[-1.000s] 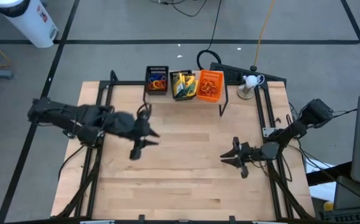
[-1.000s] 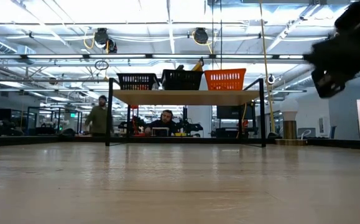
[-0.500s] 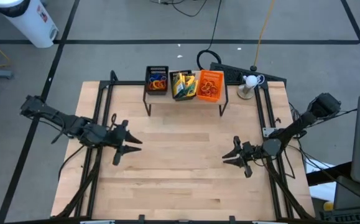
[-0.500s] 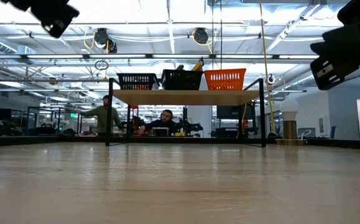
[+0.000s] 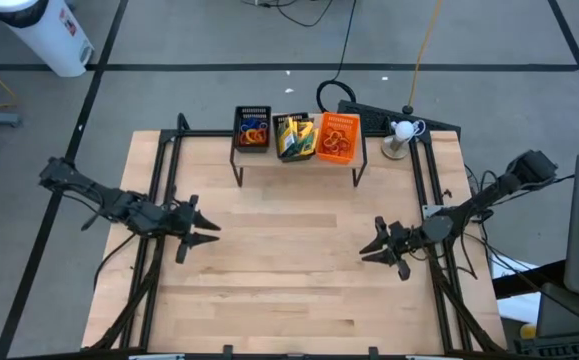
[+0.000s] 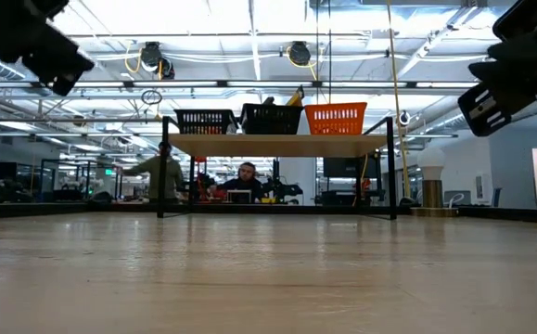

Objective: Pick & Place Office Desk Supplies
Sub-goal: Return to Home Position

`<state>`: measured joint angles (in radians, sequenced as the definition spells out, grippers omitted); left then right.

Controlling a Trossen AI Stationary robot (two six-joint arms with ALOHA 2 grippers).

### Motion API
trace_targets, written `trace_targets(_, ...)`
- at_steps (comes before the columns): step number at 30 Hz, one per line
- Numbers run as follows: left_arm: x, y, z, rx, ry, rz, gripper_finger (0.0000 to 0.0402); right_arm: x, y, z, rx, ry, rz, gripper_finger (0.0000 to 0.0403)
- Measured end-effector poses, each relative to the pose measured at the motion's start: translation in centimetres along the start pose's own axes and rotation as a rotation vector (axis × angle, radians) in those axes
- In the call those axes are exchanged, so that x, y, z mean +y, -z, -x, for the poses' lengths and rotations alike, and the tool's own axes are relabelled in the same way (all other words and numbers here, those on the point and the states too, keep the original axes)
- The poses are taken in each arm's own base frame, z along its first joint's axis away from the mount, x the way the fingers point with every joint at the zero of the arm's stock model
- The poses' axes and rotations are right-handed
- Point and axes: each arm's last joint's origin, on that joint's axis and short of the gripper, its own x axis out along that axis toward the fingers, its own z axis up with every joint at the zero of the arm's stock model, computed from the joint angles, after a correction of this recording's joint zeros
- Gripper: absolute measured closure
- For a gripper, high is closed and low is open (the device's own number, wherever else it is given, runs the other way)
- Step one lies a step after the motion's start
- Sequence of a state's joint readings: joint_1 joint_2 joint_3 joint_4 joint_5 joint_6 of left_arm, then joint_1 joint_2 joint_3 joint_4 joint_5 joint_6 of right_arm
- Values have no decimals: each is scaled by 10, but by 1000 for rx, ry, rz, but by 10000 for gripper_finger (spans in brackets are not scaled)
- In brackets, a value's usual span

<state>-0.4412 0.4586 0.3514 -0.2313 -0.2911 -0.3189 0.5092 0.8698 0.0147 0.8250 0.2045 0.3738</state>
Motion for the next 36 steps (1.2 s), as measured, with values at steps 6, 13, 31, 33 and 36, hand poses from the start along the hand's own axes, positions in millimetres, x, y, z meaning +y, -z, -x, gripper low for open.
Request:
trace_targets(6, 9, 27, 0, 13, -7, 28, 275, -4, -1, 1, 14, 5, -6, 328)
trace_targets(13, 15, 41, 4, -41, 10, 63, 275, -12, -3, 3, 42, -2, -6, 328)
trace_targets(31, 21, 47, 14, -30, -31, 59, 275, -38, -8, 18, 105, 99, -14, 328)
trace_targets(33, 22, 48, 15, -31, -45, 62, 275, -40, -9, 20, 108, 117, -8, 328)
trace_targets(36, 23, 48, 17, -46, -40, 65, 275, -44, -7, 24, 131, 156, -18, 328)
